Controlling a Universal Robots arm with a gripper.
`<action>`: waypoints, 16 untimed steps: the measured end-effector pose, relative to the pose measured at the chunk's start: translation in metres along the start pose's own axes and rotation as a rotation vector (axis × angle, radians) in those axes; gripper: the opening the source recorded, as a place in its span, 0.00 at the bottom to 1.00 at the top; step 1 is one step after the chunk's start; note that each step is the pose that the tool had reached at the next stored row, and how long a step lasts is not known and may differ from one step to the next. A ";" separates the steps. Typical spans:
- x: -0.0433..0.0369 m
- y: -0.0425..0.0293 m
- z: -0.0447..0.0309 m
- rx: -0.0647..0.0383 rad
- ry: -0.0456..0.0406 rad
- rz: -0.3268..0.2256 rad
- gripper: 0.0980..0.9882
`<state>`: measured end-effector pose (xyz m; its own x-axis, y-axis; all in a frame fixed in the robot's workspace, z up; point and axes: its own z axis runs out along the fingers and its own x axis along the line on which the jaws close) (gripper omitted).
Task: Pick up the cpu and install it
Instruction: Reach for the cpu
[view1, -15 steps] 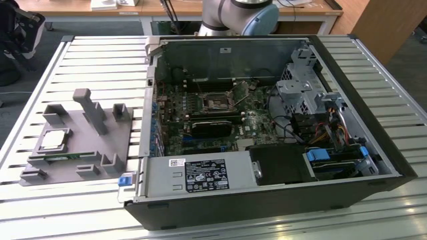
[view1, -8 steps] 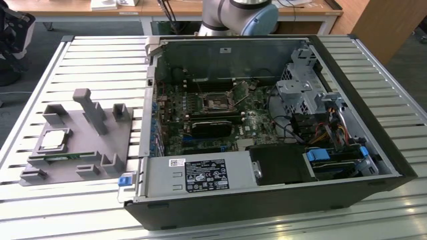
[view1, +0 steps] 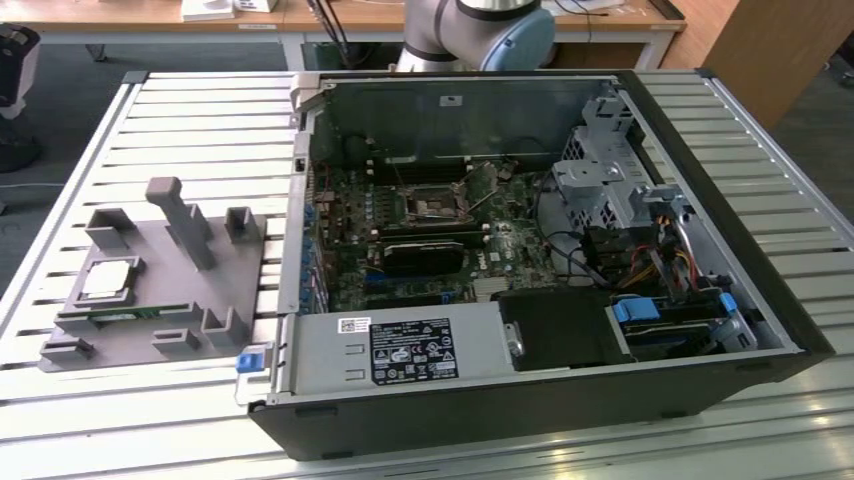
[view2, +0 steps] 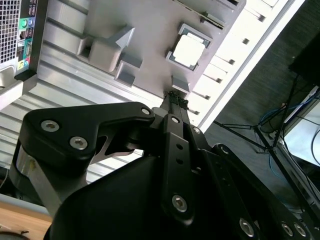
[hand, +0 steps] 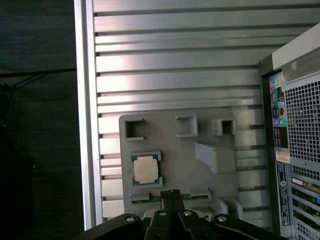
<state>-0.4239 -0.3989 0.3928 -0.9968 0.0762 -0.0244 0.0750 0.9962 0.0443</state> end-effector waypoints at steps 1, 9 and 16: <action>0.0033 -0.0002 -0.0001 0.000 0.0000 0.000 0.01; 0.0279 -0.0017 -0.0004 0.000 -0.0001 0.000 0.01; 0.0500 -0.0029 -0.0009 0.000 0.0001 0.001 0.01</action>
<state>-0.4740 -0.3980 0.3923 -0.9968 0.0768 -0.0244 0.0756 0.9962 0.0443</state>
